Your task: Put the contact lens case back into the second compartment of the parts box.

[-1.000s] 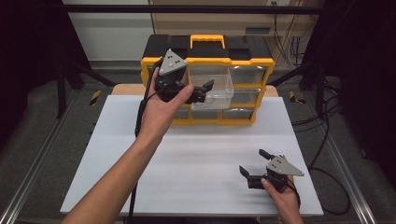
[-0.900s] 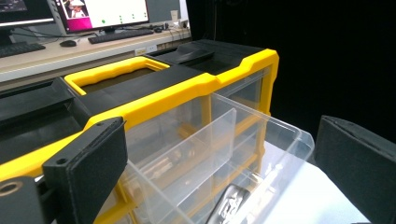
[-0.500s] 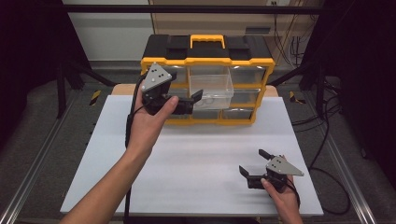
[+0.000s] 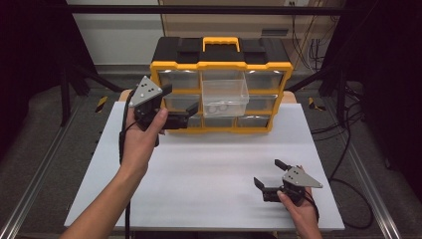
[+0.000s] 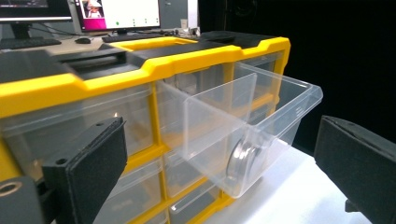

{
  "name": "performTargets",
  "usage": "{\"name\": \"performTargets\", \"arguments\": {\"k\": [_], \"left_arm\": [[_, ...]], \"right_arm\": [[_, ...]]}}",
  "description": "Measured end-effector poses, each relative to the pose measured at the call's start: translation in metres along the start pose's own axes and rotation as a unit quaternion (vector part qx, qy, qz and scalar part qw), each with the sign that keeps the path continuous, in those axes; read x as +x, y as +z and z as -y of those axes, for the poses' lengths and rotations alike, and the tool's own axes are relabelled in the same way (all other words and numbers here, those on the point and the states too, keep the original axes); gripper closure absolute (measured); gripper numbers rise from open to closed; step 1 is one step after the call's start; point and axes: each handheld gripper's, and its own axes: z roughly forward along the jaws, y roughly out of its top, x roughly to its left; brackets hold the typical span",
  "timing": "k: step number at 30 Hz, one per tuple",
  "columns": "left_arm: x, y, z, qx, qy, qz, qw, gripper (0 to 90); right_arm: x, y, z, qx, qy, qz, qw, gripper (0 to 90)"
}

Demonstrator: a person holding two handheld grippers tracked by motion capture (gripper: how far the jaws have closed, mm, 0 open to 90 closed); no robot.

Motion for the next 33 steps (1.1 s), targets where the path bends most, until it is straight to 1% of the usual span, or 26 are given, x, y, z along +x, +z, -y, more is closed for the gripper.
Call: {"name": "performTargets", "arguments": {"k": [3, 5, 10, 14, 16, 19, 23, 25, 29, 31, 33], "left_arm": [[0.001, -0.005, 0.007, -0.002, -0.016, 0.003, 0.9999, 2.4], [0.001, -0.007, 0.012, 0.007, -0.01, 0.001, 0.9999, 2.3], [0.004, -0.017, 0.022, 0.002, 0.003, -0.004, 1.0, 2.3], [0.009, -0.025, 0.03, 0.009, 0.004, -0.006, 0.9999, 2.3], [0.011, -0.03, 0.034, 0.006, 0.0, -0.01, 0.9999, 2.3], [0.016, -0.038, 0.04, 0.006, 0.002, -0.015, 0.9999, 2.3], [0.022, -0.044, 0.046, 0.005, -0.004, -0.02, 0.9998, 2.3], [0.025, -0.046, 0.05, 0.011, 0.0, -0.02, 0.9997, 2.3], [0.028, -0.052, 0.061, 0.016, 0.002, -0.022, 0.9996, 2.3], [0.029, -0.053, 0.066, 0.022, 0.009, -0.024, 0.9994, 2.3], [0.03, -0.055, 0.071, 0.019, 0.013, -0.023, 0.9995, 2.3]], "right_arm": [[-0.001, 0.0, 0.0, 0.0, 0.0, 0.0, 1.0, 2.6], [-0.001, 0.001, 0.0, 0.0, 0.001, -0.002, 1.0, 2.6], [-0.003, 0.001, 0.001, 0.002, 0.002, 0.0, 1.0, 2.5], [-0.002, 0.001, 0.001, 0.001, 0.001, 0.002, 1.0, 2.6], [-0.002, 0.001, 0.001, 0.001, 0.001, 0.001, 1.0, 2.6], [-0.002, 0.001, 0.001, 0.002, 0.001, 0.002, 1.0, 2.5], [-0.001, 0.001, 0.001, 0.003, 0.0, 0.0, 1.0, 2.6], [-0.001, 0.001, 0.001, 0.002, 0.001, 0.002, 1.0, 2.5], [-0.002, 0.001, 0.001, 0.001, 0.001, 0.003, 1.0, 2.5], [-0.002, 0.001, 0.001, 0.003, 0.001, 0.002, 1.0, 2.5], [-0.002, 0.001, 0.001, 0.003, 0.0, 0.002, 1.0, 2.5]]}}
